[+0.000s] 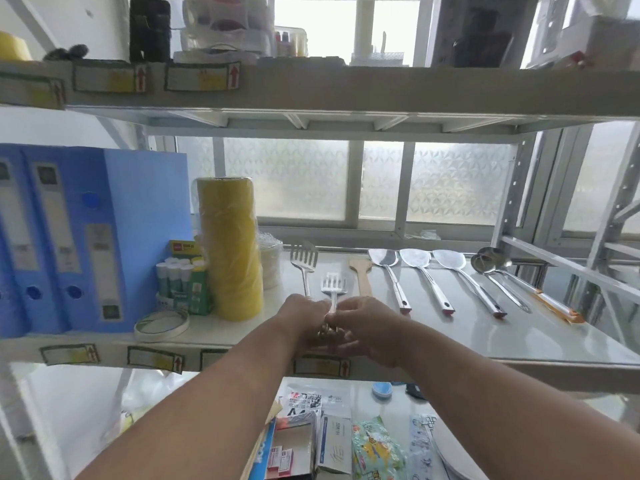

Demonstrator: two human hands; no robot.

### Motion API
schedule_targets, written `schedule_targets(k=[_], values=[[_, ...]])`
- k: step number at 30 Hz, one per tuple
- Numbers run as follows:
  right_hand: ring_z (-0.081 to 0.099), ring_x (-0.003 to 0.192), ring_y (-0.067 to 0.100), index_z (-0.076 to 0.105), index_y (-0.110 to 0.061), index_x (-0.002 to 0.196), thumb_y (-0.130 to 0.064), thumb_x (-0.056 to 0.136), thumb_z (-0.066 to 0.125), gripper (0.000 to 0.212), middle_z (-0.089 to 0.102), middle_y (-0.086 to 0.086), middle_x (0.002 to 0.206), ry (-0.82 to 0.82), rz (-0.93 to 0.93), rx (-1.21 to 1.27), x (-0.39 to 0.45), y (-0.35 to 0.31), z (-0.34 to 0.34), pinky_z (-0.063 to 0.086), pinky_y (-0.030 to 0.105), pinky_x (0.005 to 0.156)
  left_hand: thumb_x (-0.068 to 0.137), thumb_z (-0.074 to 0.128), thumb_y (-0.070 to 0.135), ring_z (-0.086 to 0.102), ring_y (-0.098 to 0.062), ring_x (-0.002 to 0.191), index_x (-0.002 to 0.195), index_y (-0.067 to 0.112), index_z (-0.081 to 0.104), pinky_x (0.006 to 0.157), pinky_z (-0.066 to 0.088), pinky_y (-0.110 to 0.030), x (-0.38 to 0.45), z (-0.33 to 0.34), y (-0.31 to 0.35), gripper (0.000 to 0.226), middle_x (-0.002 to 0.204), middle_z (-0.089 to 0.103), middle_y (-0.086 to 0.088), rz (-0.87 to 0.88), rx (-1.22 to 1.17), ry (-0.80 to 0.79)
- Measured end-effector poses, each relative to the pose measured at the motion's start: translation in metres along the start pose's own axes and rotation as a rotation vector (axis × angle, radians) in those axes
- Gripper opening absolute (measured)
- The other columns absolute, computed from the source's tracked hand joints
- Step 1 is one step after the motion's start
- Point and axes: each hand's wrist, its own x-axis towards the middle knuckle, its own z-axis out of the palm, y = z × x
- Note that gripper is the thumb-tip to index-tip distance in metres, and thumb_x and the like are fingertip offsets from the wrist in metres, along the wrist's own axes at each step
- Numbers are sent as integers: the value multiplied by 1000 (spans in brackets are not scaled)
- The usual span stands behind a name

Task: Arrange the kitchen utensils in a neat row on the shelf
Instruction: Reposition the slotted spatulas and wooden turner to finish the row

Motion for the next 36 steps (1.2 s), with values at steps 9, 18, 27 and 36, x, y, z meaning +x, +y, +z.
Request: schedule_targets(k=[9, 18, 27, 36], values=[[76, 66, 19, 57, -11, 128, -16, 79, 87, 57, 74, 15, 94, 168, -60, -447, 15, 1, 17, 62, 31, 59, 105, 56, 11, 73, -28, 104, 126, 3, 71, 82, 56, -33, 1, -6, 29, 27, 114, 74, -11, 81, 788, 62], [54, 126, 16, 66, -25, 134, -53, 73, 86, 70, 58, -8, 138, 60, -322, -1099, 5, 13, 3, 45, 29, 105, 95, 53, 29, 63, -37, 110, 129, 9, 58, 81, 50, -38, 11, -35, 11, 40, 131, 63, -16, 97, 984, 262], [52, 135, 18, 66, -30, 134, -52, 92, 66, 48, 49, -6, 156, 118, -326, -1055, 23, 31, -11, 38, 31, 114, 105, 55, 32, 55, -23, 134, 142, 25, 67, 113, 43, -36, -11, -86, -7, 39, 144, 59, -1, 468, 1134, -14], [41, 146, 25, 50, -28, 150, -41, 103, 55, 48, 30, -7, 166, 105, -266, -1067, 46, 34, -5, 32, 38, 120, 110, 39, 49, 52, -35, 141, 161, 23, 38, 113, 46, -47, -9, -86, -16, 57, 157, 53, -13, 344, 1370, -73]])
